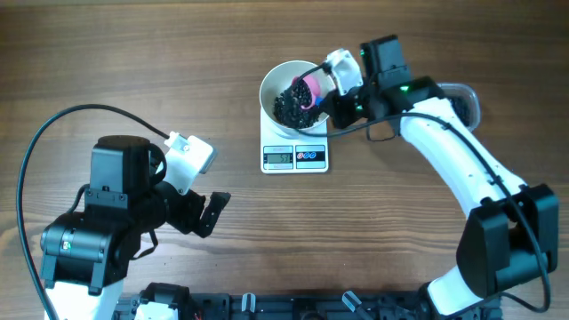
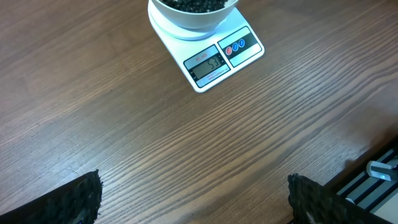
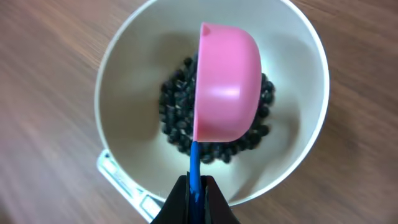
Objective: Scoop item into bowl and weigh 150g on scale
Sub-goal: 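Carry the filled scoop with the right gripper over the white bowl, then tip the scoop with the right gripper to pour beans into the bowl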
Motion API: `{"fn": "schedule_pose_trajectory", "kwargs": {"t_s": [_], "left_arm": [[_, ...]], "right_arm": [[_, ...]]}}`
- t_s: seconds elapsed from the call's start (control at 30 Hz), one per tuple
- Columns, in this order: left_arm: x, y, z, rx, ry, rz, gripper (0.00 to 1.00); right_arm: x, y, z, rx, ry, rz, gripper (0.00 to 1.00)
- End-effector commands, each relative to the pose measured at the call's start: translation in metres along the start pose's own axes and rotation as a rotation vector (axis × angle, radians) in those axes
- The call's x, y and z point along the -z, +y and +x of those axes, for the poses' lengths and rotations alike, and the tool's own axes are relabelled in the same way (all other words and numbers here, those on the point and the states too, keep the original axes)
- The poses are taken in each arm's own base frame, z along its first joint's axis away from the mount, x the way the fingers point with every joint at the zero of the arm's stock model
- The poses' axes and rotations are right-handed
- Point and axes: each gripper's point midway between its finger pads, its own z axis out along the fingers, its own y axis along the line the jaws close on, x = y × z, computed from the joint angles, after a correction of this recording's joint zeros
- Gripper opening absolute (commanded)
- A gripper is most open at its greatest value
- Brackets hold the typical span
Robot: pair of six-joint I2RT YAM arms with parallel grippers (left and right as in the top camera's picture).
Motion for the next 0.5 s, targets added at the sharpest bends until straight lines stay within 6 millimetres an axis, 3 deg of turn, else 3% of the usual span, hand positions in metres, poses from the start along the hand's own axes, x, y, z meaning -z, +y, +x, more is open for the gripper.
{"fn": "schedule_pose_trajectory", "kwargs": {"t_s": [0.0,0.17,0.37,0.47], "left_arm": [[0.004,0.003,-0.004,-0.02,-0.016,-0.016,1.0],[0.004,0.003,-0.004,-0.02,-0.016,-0.016,1.0],[0.004,0.003,-0.004,-0.02,-0.016,-0.016,1.0],[0.004,0.003,-0.004,-0.02,-0.016,-0.016,1.0]], "right_arm": [[0.008,-0.014,-0.006,0.107,0.0,0.175,0.04],[0.017,-0.013,-0.018,0.174,-0.03,0.212,0.04],[0.044,-0.014,-0.033,0.227,-0.086,0.281,0.04],[0.047,-0.011,-0.032,0.229,-0.086,0.278,0.04]]}}
